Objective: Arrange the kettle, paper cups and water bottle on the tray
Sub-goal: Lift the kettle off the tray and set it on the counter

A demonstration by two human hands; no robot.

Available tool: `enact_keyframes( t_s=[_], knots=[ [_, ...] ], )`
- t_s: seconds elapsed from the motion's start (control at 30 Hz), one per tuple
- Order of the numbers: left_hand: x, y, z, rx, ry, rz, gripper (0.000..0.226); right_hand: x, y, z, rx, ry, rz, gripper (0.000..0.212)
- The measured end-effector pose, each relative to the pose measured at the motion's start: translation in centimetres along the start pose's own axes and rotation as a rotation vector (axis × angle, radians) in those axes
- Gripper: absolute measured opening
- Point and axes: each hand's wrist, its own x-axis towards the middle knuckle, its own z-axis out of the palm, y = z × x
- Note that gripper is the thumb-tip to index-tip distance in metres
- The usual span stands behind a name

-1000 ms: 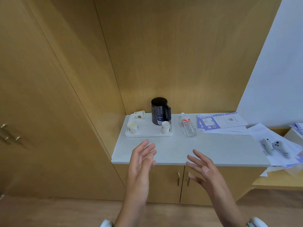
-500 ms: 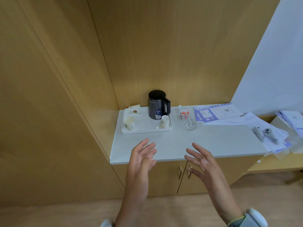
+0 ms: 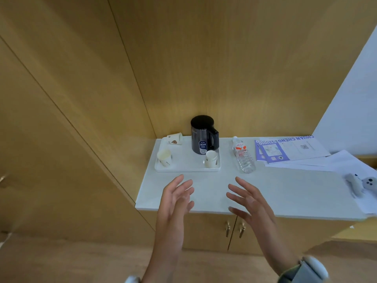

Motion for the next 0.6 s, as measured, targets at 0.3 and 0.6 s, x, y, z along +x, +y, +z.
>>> enact_keyframes(
  t_s=[0.3,0.6],
  knots=[
    [3.3,-1.1,2.5,0.024,0.038,-0.014,0.046,4.6,-0.1,-2.0,-0.024,-0.024,0.032,0.045],
    [9.1,-1.6,1.5,-0.013,-0.035,-0.016,0.045,7.5,0.7,0.2,-0.024,0.068,0.027,0.042]
  ],
)
